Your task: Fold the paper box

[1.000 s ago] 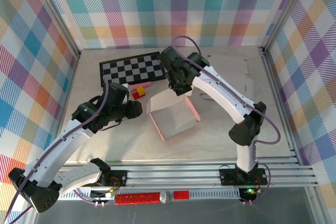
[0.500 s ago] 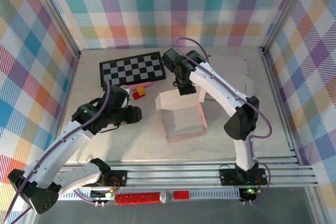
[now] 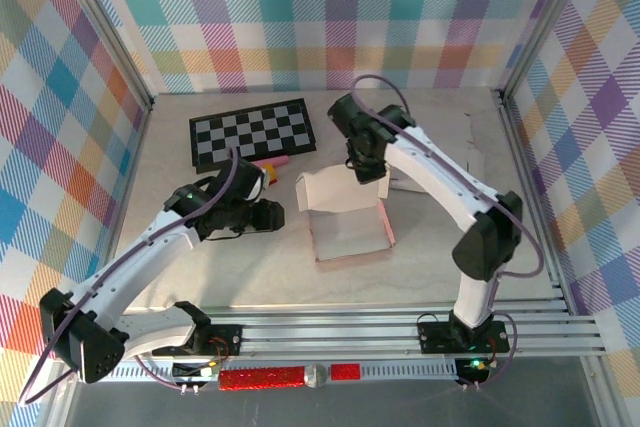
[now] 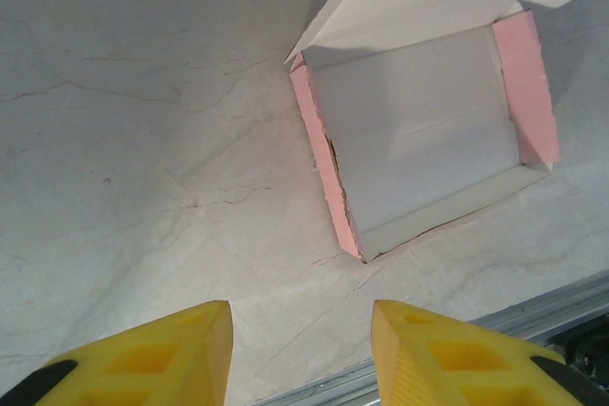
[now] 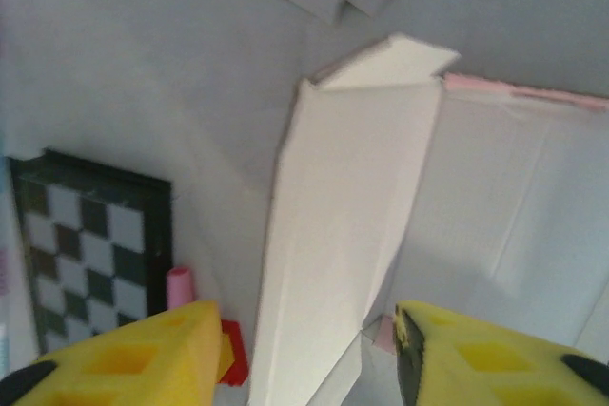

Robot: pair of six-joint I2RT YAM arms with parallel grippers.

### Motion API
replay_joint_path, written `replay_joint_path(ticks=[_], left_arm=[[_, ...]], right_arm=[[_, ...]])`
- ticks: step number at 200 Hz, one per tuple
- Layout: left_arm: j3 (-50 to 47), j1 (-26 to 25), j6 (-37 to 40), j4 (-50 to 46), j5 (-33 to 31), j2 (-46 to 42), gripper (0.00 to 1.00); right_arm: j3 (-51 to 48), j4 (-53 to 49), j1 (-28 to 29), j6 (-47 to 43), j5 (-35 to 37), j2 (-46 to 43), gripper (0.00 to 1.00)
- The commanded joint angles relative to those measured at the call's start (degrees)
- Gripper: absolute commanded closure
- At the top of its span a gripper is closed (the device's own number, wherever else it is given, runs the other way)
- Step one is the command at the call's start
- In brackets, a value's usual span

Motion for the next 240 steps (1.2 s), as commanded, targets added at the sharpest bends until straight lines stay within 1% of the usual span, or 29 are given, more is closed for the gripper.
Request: replay_joint_path(ticks=[1, 16, 25, 33, 42, 48, 54, 68, 81, 96, 112, 138, 160, 193, 240], left_arm=[[3.5, -0.3, 3.6, 2.3, 1.9, 2.4, 0.57], [6.0, -0.3, 6.3, 1.9, 2.4, 5.0, 0.57], [7.9, -0.3, 8.2, 1.1, 2.5, 6.7, 0.57], [9.6, -0.3, 9.9, 0.2, 2.5, 8.3, 0.57], [11.5, -0.2, 11.9, -0.8, 2.5, 9.7, 0.57], [12.7, -0.2, 13.0, -1.4, 2.7, 10.7, 0.57], [13.9, -0.2, 14.4, -2.1, 2.9, 11.6, 0.57], [16.3, -0.2, 16.5, -3.9, 2.6, 13.6, 0.57], [18.0, -0.1, 18.0, -5.3, 1.8, 14.8, 0.57], [18.9, 0.0, 19.5, -6.0, 0.8, 15.8, 0.57], [19.5, 0.4, 20.7, -6.7, 0.1, 17.0, 0.57], [20.5, 0.7, 21.3, -6.3, 0.0, 19.3, 0.56], [20.2, 0.7, 21.3, -5.0, -0.2, 21.2, 0.56], [20.0, 1.1, 21.1, -3.7, -2.0, 23.3, 0.56], [19.7, 1.7, 20.7, -1.5, -1.2, 25.4, 0.57]], right_arm=[[-5.3, 10.2, -3.0, -24.3, -1.4, -8.0, 0.4], [-10.6, 16.3, -6.2, -40.1, -5.3, -13.6, 0.35], [-14.0, 20.4, -8.6, -51.8, -10.0, -17.1, 0.33], [-16.8, 22.8, -11.2, -61.5, -16.2, -20.0, 0.29], [-19.2, 24.1, -15.0, -71.0, -25.5, -22.6, 0.27], [-19.9, 23.0, -17.5, -76.2, -30.4, -23.7, 0.27], [-19.8, 20.3, -19.3, -80.5, -32.8, -24.3, 0.26], [-18.1, 12.6, -22.7, -88.6, -35.1, -23.5, 0.26], [-17.0, 8.1, -23.5, -94.2, -35.7, -22.1, 0.27], [-17.3, 5.5, -23.5, -97.2, -36.0, -20.0, 0.26], [-17.9, 4.6, -23.5, -98.8, -36.7, -17.5, 0.31], [-20.7, 7.4, -23.5, -101.2, -32.6, -15.8, 0.31], [-20.9, 8.7, -23.5, -104.0, -32.5, -13.6, 0.33], [-19.1, 9.5, -23.3, -105.2, -35.1, -10.1, 0.4], [-20.9, 11.0, -22.7, -105.6, -34.0, -7.8, 0.44]])
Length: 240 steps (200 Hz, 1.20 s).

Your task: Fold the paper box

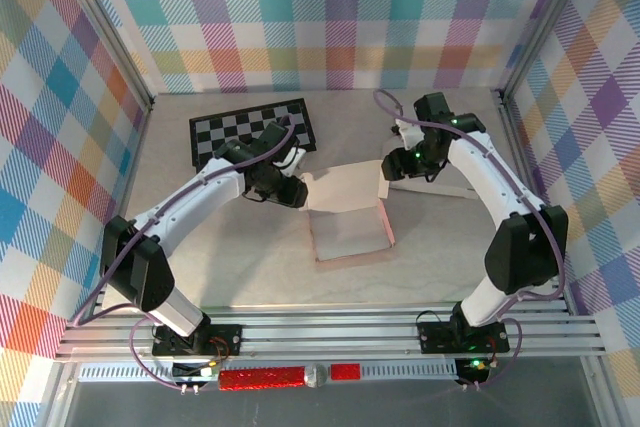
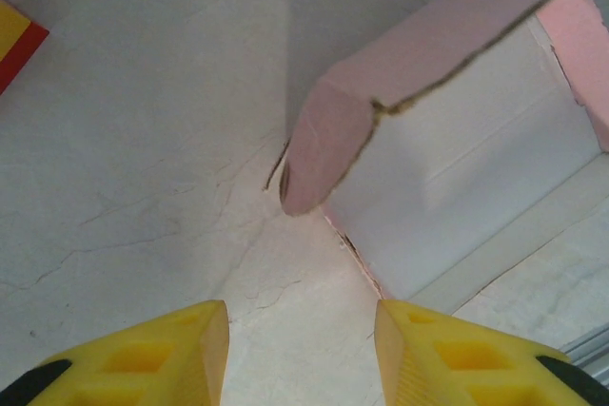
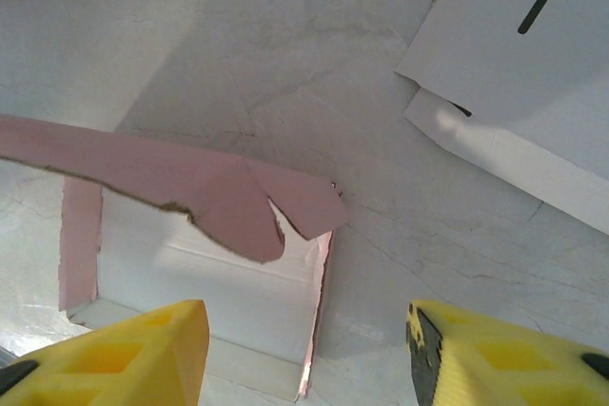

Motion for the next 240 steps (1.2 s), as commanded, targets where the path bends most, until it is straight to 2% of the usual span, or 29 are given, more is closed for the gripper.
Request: replay_joint_path(ticks=[1, 26, 62, 129, 180, 240], left_arm=[[0.9, 0.5, 0.6, 1.5, -0.3, 1.3, 0.57], [1.7, 0.5, 0.5, 2.2, -0.6, 2.7, 0.58], [2.8, 0.7, 0.6, 2.3, -0.8, 4.4, 0.6], [4.0, 0.8, 0.5, 2.8, 0.3, 6.4, 0.74], [4.7, 0.8, 0.3, 3.1, 0.5, 7.4, 0.76], [5.0, 0.8, -0.7, 3.5, -0.2, 7.9, 0.81]], right_arm=[[-0.1, 1.3, 0.5, -1.9, -0.9, 0.7, 0.44], [0.7, 2.1, 1.0, -2.0, -1.1, 1.6, 0.46], [1.9, 1.8, 2.5, -2.7, -0.8, 4.1, 0.53], [2.4, 2.6, 2.8, -2.6, 0.5, 5.2, 0.65], [2.3, 2.9, 3.7, -2.7, 1.8, 5.4, 0.79], [1.7, 4.0, 4.7, -2.0, 4.4, 5.2, 0.87]])
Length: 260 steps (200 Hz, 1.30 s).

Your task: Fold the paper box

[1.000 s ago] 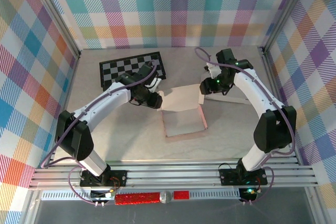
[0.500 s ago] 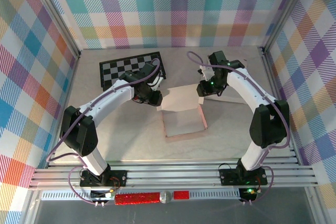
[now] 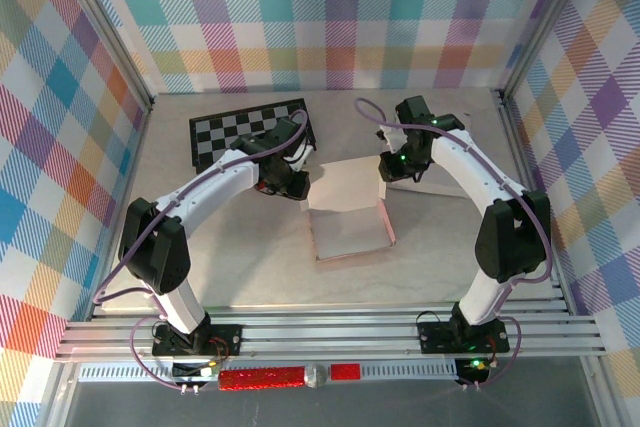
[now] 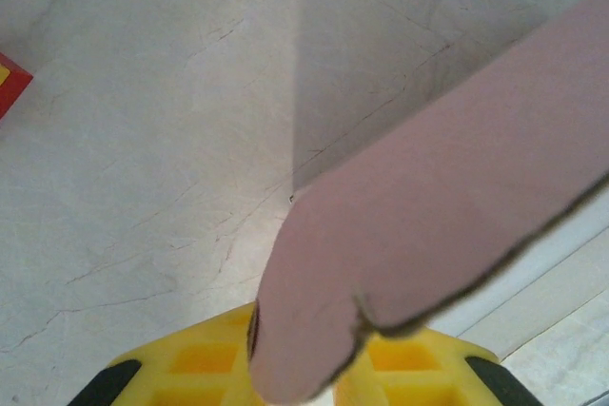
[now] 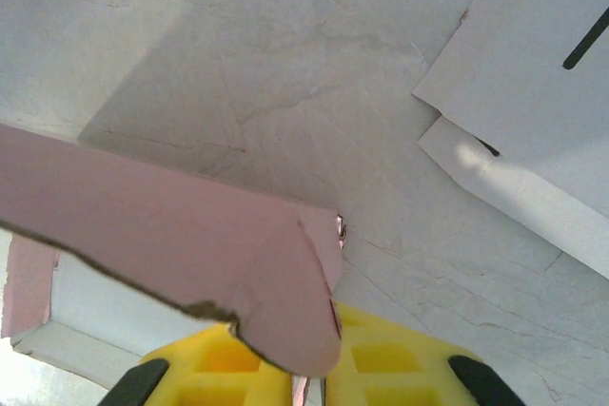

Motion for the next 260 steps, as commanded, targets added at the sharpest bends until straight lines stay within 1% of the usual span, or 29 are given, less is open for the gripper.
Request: replay_joint_path(ticks=[1, 31, 71, 92, 123, 181, 233, 240, 251, 260], left_arm=[[1.5, 0.4, -0.6, 0.7, 0.1, 0.5, 0.81], [1.5, 0.4, -1.8, 1.4, -0.9, 0.7, 0.84], [1.4, 0.3, -3.9, 2.1, -3.0, 0.4, 0.89], [1.1, 0.3, -5.1, 2.8, -4.4, -0.1, 0.93], [0.8, 0.1, -7.6, 4.0, -5.6, -0.5, 0.98], [1.0, -0.3, -12.7, 6.0, -8.3, 0.1, 1.0], [0.4, -0.3, -14.3, 7.5, -9.7, 0.3, 1.0], [0.8, -0.3, -13.8, 6.9, -10.6, 0.1, 0.96], [1.9, -0.2, -12.5, 4.8, -12.8, -0.3, 0.81], [2.5, 0.0, -10.9, 3.4, -14.1, -0.9, 0.72]], right_arm=[[1.0, 0.8, 0.9, -0.5, 1.0, 0.1, 0.87], [1.0, 1.3, 1.7, 0.7, 3.4, -0.1, 0.91], [-0.6, 3.1, 3.3, 3.3, 6.9, -1.9, 1.0], [-2.0, 4.5, 4.2, 4.7, 8.0, -3.4, 1.0], [-3.5, 6.4, 5.1, 7.4, 8.5, -5.2, 1.0], [-6.4, 9.8, 6.6, 14.1, 10.6, -6.8, 1.0], [-7.6, 13.0, 8.1, 17.5, 12.9, -6.8, 1.0], [-7.8, 12.8, 8.1, 17.4, 13.5, -6.6, 1.0], [-8.3, 12.8, 8.1, 16.7, 14.1, -6.8, 1.0], [-8.7, 13.0, 8.1, 15.9, 14.2, -7.0, 1.0]])
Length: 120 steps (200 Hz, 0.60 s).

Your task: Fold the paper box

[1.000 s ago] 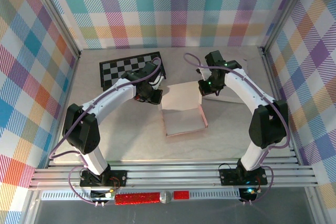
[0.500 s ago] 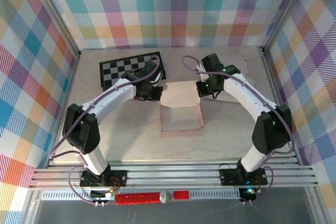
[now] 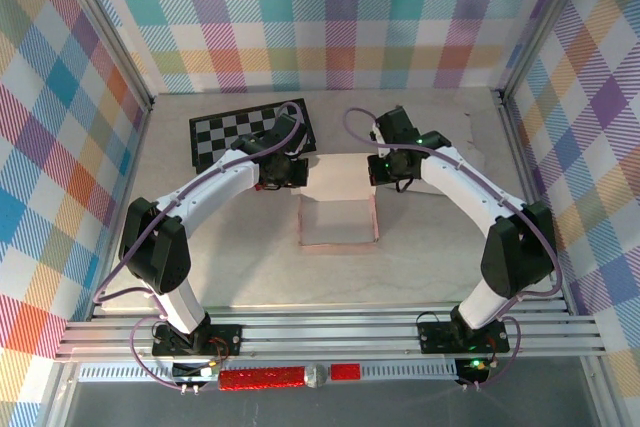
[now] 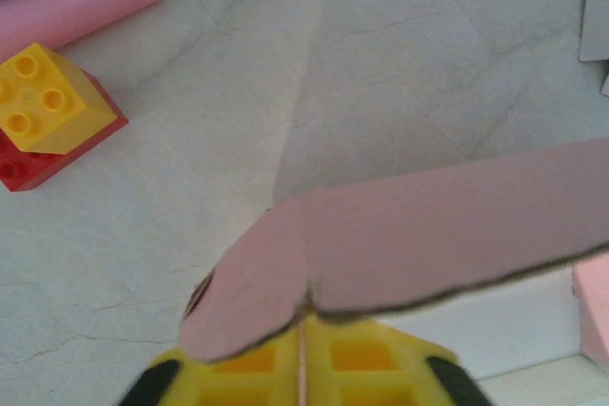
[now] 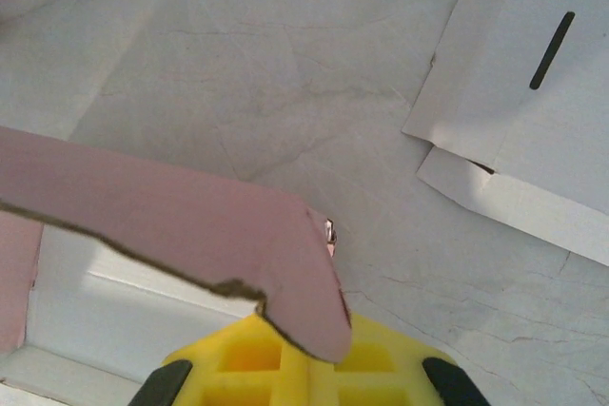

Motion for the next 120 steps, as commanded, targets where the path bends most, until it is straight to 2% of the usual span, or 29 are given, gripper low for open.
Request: replay_joint_path(ticks=[1, 16, 32, 91, 120], left_arm=[[2.4, 0.1, 2.3, -2.6, -4.5, -1.1, 0.71], [1.6, 0.7, 6.3, -3.0, -4.5, -2.8, 0.64], [-0.3, 2.1, 10.1, -2.4, -2.2, -4.4, 0.61], [-1.7, 5.3, 27.5, 0.9, 8.5, -4.2, 0.57], [-1.3, 6.5, 30.6, 3.0, 13.1, -2.5, 0.57]], right_arm=[[-1.4, 1.6, 0.3, 0.2, 1.6, -1.6, 1.0], [-1.3, 1.4, 0.2, -1.4, 0.8, -1.6, 1.0], [-0.8, 0.9, 0.1, -2.9, -0.6, -0.9, 1.0], [1.5, -1.1, -0.7, -5.4, -3.4, 1.4, 1.0], [2.3, -1.6, -1.2, -6.1, -4.5, 2.2, 1.0]])
